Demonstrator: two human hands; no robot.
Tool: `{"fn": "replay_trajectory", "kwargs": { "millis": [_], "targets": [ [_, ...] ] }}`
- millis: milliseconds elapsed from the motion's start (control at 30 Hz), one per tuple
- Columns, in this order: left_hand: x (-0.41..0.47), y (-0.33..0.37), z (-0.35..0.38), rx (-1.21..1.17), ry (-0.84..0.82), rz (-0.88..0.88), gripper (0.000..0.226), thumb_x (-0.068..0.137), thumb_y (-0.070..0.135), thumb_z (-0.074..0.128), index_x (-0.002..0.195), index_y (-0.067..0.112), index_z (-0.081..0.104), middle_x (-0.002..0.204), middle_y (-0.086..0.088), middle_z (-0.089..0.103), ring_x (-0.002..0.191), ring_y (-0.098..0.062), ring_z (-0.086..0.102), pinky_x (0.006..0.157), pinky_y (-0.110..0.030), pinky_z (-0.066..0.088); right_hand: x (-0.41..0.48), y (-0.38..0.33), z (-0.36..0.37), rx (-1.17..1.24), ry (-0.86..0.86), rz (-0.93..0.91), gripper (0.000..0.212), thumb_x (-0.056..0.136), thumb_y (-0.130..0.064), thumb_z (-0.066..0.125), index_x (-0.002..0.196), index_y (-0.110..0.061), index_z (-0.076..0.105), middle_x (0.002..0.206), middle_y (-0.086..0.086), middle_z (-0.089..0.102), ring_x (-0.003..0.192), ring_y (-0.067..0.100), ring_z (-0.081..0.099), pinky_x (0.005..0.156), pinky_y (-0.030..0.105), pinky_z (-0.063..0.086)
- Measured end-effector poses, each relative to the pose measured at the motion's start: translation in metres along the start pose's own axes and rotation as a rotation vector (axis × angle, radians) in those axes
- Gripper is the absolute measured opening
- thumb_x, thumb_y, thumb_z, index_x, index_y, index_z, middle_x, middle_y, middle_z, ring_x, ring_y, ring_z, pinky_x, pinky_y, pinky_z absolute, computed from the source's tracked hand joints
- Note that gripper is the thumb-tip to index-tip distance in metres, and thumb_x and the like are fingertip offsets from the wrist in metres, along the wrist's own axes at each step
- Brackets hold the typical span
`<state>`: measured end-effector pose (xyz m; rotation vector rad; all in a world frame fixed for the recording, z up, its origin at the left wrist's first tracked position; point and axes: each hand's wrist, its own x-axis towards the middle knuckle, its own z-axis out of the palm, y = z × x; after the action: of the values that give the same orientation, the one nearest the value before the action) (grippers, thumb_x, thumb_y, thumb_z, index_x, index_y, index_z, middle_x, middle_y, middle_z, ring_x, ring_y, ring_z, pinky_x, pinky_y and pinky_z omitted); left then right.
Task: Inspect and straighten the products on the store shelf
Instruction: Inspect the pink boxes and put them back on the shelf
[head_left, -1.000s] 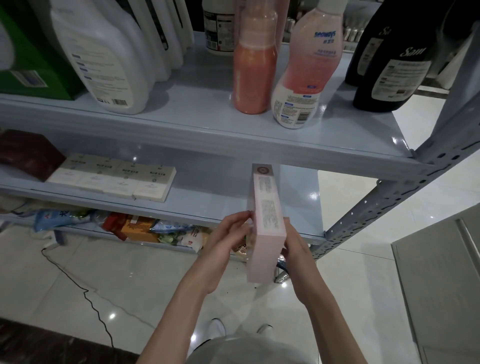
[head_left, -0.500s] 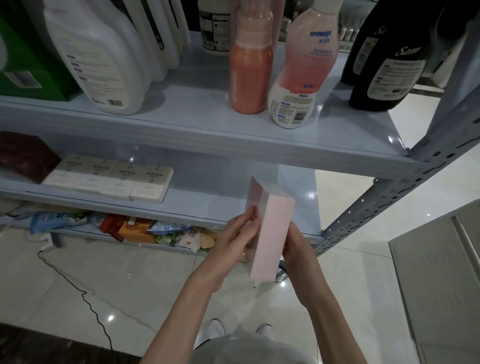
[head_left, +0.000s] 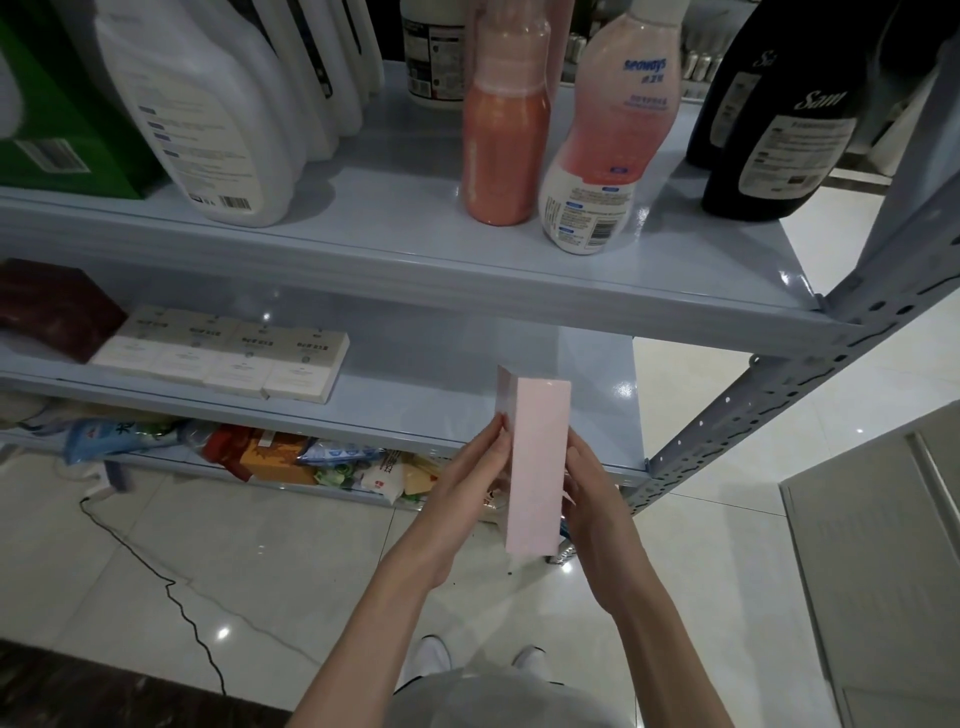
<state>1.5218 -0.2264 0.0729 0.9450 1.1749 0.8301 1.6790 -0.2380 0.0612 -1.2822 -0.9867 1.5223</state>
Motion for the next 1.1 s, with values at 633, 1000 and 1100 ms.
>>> {"fn": "replay_trajectory", "kwargs": {
  "millis": [633, 1000, 1100],
  "targets": [
    [0.0, -0.009, -0.004, -0.119, 0.103, 0.004, 0.034, 0.097, 0.041, 0.059, 0.128, 0.026, 0.063, 0.125, 0.003, 0.07, 0.12, -0.015, 0.063, 0.103, -0.035, 0.05, -0.005, 0.0, 0.001, -0.064, -0.009, -0.029, 0.043, 0.104, -0.038, 0.055, 0.146, -0.044, 0.053, 0.148, -0.019, 0.056, 0.139, 0.009, 0.052, 0.117, 0.048, 0.041],
    [0.001, -0.009, -0.003, -0.17, 0.124, 0.044, 0.049, 0.084, 0.044, 0.067, 0.127, 0.022, 0.063, 0.113, -0.005, 0.074, 0.097, -0.012, 0.071, 0.087, -0.03, 0.05, -0.009, -0.005, 0.002, -0.038, 0.048, -0.031, 0.035, 0.101, -0.041, 0.055, 0.134, -0.036, 0.062, 0.132, -0.012, 0.068, 0.125, 0.011, 0.063, 0.104, 0.04, 0.051],
    [0.0, -0.008, 0.002, -0.069, 0.135, 0.049, 0.047, 0.084, 0.064, 0.062, 0.123, 0.037, 0.06, 0.115, 0.006, 0.073, 0.107, -0.012, 0.068, 0.089, -0.032, 0.049, -0.007, -0.004, 0.002, -0.042, 0.034, -0.015, 0.036, 0.106, -0.039, 0.05, 0.141, -0.039, 0.06, 0.135, -0.015, 0.067, 0.127, 0.008, 0.062, 0.108, 0.039, 0.047]
  ]
}}
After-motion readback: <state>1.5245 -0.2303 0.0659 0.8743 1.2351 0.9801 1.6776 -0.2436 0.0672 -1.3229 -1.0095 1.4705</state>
